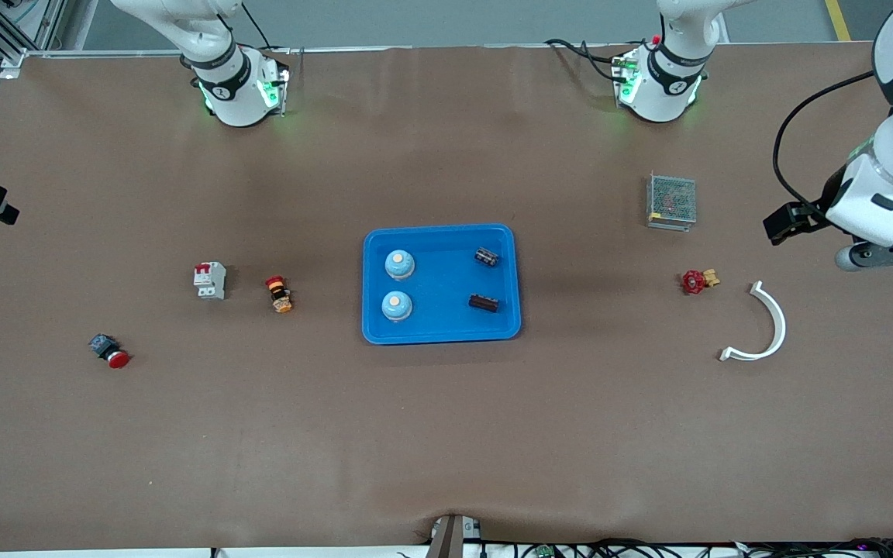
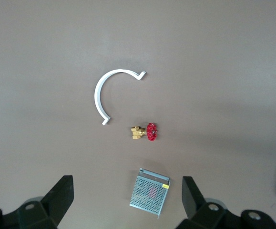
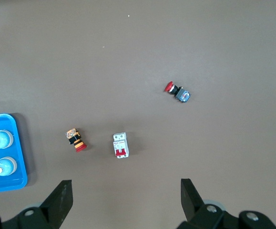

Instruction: Place electrolytic capacitor and blue bell in tray

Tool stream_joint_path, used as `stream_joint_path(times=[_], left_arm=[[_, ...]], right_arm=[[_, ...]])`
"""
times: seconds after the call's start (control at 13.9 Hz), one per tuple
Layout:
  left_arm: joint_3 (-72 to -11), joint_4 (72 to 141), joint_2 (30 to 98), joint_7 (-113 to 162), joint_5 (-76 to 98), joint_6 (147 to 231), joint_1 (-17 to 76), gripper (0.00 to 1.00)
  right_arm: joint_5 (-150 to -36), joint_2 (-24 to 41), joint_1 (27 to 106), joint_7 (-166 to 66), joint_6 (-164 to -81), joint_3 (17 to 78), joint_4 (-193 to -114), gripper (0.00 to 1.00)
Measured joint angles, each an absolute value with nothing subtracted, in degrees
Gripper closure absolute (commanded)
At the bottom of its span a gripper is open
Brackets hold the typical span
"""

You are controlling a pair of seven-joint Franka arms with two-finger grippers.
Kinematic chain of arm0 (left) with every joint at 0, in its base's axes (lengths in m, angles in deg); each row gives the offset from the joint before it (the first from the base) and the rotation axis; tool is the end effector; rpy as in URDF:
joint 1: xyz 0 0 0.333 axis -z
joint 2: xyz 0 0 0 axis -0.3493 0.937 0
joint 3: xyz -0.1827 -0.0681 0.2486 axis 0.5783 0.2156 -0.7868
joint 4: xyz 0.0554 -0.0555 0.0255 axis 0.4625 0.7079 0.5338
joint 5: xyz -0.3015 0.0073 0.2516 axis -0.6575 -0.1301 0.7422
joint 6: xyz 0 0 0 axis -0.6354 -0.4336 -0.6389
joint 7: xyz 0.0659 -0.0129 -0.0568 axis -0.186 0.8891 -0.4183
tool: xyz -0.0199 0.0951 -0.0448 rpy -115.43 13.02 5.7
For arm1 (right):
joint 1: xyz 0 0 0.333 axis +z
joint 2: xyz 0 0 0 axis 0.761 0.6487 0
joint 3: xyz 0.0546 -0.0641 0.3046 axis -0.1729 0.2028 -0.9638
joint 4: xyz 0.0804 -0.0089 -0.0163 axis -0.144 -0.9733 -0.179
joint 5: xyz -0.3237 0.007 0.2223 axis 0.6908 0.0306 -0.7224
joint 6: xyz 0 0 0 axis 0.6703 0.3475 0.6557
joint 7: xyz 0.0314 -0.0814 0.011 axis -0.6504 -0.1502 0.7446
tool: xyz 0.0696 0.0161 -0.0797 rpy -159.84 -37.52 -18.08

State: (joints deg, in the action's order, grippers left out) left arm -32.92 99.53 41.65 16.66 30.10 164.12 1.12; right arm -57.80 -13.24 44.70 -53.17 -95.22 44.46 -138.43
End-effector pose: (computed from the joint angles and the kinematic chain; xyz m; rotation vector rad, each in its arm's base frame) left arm 0.5693 -0.0499 0.5775 -2.9733 -0.1546 0.0509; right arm 0.5593 -0.0670 0.6480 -3.1190 0.1422 -0.0451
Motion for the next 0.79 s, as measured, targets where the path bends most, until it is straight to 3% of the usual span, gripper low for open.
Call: stream_joint_path(times=[0.79], left_arm=[[-34.45, 97.25, 38.49, 25.38, 28.97, 160.39, -0.28, 0.0]], right_arm=[[-59.12, -13.22, 44.72, -55.17, -92.35, 45.22, -138.94, 0.0]])
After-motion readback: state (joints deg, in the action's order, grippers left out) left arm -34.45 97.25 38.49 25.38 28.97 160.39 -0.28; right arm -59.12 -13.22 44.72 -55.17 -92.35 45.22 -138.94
